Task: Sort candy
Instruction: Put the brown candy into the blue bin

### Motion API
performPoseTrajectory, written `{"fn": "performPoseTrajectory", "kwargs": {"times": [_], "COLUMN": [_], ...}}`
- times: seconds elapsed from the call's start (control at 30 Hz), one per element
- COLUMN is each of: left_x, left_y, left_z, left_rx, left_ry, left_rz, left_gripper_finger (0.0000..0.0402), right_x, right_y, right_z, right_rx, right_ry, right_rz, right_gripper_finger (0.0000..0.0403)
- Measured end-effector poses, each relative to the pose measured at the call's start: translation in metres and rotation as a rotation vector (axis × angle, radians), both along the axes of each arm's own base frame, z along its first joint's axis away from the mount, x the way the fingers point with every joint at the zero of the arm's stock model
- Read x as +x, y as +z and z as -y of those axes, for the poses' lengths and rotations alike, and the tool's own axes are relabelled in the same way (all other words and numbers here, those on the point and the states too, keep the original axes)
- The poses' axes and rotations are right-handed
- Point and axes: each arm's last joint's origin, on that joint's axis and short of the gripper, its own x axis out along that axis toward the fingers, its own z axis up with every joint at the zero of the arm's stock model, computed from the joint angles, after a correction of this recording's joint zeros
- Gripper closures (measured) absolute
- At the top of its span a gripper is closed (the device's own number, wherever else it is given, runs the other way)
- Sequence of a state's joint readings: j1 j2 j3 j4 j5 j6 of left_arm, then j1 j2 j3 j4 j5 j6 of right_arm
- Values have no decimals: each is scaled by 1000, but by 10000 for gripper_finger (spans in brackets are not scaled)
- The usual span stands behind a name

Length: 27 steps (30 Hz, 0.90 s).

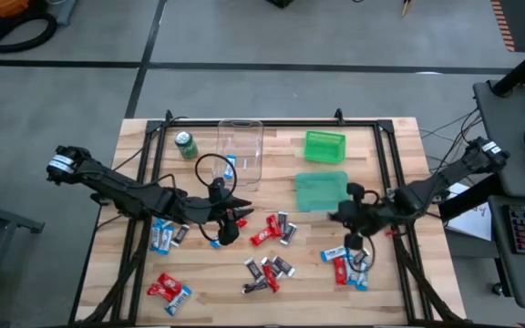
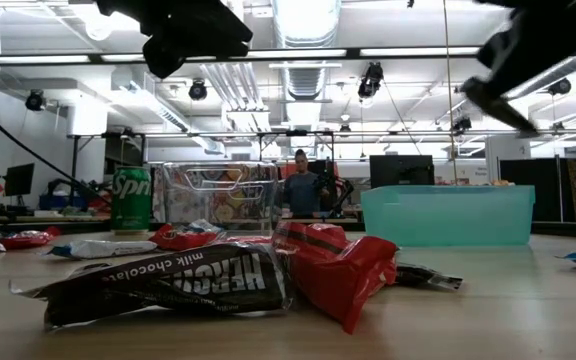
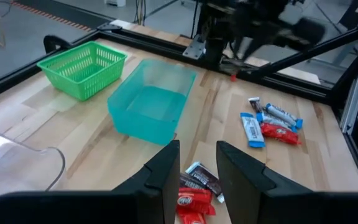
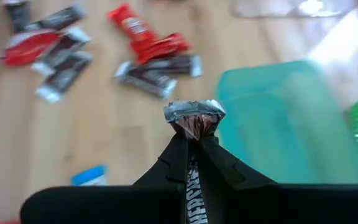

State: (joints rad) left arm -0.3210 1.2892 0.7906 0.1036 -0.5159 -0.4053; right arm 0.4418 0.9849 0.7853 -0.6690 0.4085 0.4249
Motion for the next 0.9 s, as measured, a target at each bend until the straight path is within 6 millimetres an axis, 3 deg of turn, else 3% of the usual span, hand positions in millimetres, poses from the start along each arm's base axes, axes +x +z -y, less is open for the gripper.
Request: {"fn": "performPoseTrajectory", "kwargs": {"times": [0.43, 0.67, 0.9], "left_x": [0, 0, 0], "left_y": [1, 1, 1], "left_z": [0, 0, 0], "left_rx": [-1, -3, -10], "left_ry": [-1, -1, 1], "left_rz": [10, 11, 13], "left_gripper_finger": [314, 314, 314], "right_x": [34, 44, 50], "right_y": [-26, -42, -48], "right_z": [68, 78, 80], "right_rx": [-131, -88, -82], "right_ry": [-120, -97, -103], "right_rz": [-198, -280, -282], "right_gripper_finger": [390, 384, 317]}}
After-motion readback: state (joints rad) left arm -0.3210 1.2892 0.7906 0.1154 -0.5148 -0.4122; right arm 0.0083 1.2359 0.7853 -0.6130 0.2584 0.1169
